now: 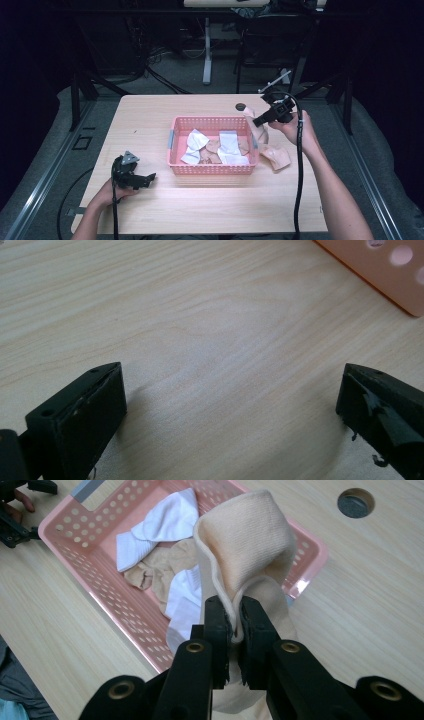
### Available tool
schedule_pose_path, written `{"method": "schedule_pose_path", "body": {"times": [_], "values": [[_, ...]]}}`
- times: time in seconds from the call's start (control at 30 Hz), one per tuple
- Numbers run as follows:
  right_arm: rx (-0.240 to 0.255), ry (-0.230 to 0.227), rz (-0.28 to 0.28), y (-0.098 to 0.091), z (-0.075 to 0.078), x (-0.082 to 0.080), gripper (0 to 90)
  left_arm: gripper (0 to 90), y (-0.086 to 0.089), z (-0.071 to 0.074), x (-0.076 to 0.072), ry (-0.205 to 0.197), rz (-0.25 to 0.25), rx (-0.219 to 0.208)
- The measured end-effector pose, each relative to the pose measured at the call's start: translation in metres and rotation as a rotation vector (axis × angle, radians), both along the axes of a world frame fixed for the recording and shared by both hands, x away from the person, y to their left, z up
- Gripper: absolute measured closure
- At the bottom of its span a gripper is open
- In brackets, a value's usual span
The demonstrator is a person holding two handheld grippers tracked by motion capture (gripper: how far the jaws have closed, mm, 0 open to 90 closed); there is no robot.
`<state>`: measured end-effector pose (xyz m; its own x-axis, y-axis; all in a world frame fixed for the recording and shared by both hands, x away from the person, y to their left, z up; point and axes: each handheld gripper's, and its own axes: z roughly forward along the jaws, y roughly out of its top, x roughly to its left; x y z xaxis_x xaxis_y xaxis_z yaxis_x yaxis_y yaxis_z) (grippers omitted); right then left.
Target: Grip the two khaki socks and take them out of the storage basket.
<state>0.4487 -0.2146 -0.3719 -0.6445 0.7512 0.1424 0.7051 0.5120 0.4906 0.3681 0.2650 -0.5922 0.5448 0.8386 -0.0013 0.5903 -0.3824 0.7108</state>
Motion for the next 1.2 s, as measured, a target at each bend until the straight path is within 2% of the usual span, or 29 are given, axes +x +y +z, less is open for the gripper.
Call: {"method": "schedule_pose_path", "body": {"times": [0.37, 0.57, 0.7, 0.93, 1.2], "values": [[-0.008, -0.006, -0.075, -0.038, -0.001, -0.003, 83.7, 0.0, 0.000, 0.000, 0.000, 0.000, 0.001, 0.000], [-0.022, 0.012, -0.112, -0.055, -0.007, -0.003, 83.7, 0.0, 0.000, 0.000, 0.000, 0.000, 0.000, 0.000], [-0.032, 0.020, -0.135, -0.062, -0.015, -0.001, 83.7, 0.0, 0.000, 0.000, 0.000, 0.000, 0.001, 0.000], [-0.049, 0.061, -0.159, -0.072, -0.030, 0.005, 83.7, 0.0, 0.000, 0.000, 0.000, 0.000, 0.001, 0.000], [-0.068, 0.100, -0.186, -0.073, -0.055, 0.013, 83.6, 0.0, 0.000, 0.000, 0.000, 0.001, 0.001, 0.000]]}}
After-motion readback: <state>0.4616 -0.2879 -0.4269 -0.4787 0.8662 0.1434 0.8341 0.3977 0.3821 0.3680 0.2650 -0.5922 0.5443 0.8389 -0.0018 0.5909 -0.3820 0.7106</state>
